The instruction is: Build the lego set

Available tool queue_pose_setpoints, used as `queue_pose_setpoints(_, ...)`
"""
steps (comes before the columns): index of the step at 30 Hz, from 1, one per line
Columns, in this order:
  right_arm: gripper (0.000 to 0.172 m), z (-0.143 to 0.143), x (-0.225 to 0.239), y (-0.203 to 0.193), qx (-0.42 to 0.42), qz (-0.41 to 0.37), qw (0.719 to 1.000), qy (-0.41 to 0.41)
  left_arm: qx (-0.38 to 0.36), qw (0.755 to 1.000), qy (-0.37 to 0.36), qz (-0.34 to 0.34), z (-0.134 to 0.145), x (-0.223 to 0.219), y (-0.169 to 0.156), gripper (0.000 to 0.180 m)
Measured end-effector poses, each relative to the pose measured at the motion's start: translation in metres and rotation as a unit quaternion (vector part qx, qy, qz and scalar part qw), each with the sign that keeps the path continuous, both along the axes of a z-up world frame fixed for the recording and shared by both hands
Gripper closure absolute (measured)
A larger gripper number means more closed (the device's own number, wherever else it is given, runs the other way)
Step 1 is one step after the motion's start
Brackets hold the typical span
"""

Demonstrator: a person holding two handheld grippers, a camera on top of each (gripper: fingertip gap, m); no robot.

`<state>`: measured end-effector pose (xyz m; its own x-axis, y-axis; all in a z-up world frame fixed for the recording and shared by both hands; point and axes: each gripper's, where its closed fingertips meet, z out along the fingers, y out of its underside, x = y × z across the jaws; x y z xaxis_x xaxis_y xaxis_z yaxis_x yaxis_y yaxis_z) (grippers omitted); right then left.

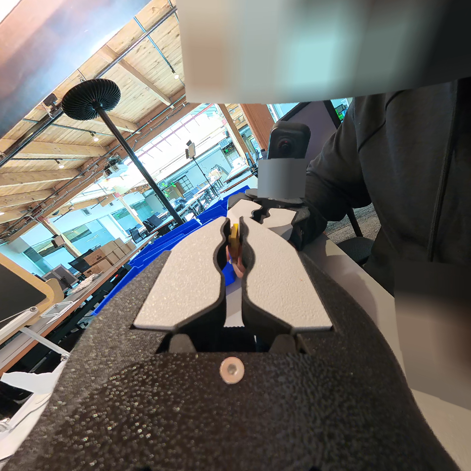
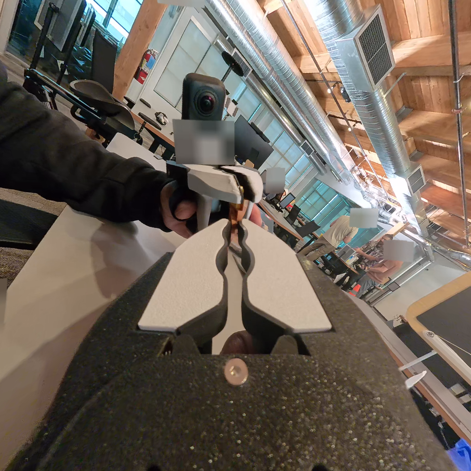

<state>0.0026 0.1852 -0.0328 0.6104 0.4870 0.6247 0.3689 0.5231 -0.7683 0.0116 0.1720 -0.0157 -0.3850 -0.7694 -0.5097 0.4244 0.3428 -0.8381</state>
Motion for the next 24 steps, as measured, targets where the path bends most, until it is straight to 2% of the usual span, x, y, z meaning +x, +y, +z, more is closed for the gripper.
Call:
queue_pose_setpoints(14,0.168,0.0017,0.0033,0.0021,0.038,-0.03,0.999,-0.016,0.004,0.999,-0.013,0.032,0.0012,0.0048,0.0037,0.171)
queue_pose_setpoints(24,0.168,-0.001,0.0062,0.0043,0.062,-0.046,0.996,-0.045,0.077,0.993,-0.002,0.084,-0.006,0.0079,0.0091,0.173)
